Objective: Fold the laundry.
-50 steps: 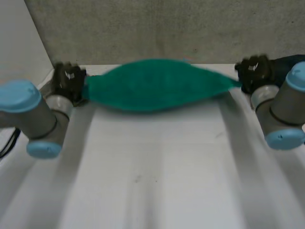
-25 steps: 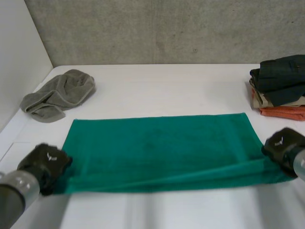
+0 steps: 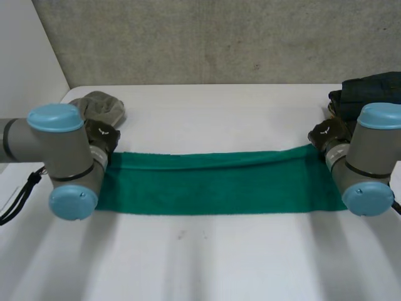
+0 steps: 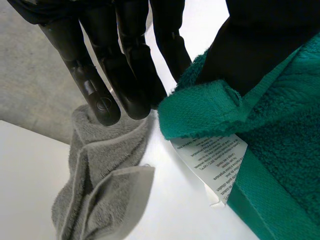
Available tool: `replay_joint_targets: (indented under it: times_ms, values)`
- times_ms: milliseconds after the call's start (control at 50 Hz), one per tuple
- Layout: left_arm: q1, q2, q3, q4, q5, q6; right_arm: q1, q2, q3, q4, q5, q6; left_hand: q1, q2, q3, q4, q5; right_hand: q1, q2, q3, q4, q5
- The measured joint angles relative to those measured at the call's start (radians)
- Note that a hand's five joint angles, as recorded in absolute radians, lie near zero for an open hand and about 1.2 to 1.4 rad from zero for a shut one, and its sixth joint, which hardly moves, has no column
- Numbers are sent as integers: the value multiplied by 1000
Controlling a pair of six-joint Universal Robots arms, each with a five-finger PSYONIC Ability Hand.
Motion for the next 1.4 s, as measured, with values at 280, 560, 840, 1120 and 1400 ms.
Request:
replay_joint_targets:
  times_ms: [280, 560, 840, 1120, 1400]
  values:
    - [-32, -52, 117, -1, -18, -4, 18, 104, -156, -84, 39, 34, -951, -994, -988, -998, -937, -894, -965, -986, -990, -978]
    - [-52, 208, -101, 12, 20, -11, -7, -266, 183, 69, -91, 255, -951, -996, -988, -999, -937, -894, -965, -986, -992, -978]
    - [-20, 256, -294, 51, 120, -15, -169, -419, 511, 92, -258, 274, -951, -996, -988, -999, -937, -827, -877, -895, -905, -901]
    - [-31, 254, -342, 105, 115, -16, -232, -271, 529, -62, -288, 240, -951, -996, -988, -999, -937, -8, -22, -53, -58, -67]
    - [-21, 364, -389, 101, 112, -16, -483, -385, 505, -113, -153, -121, -951, -996, -988, -999, -937, -7, 1, -3, -1, -36]
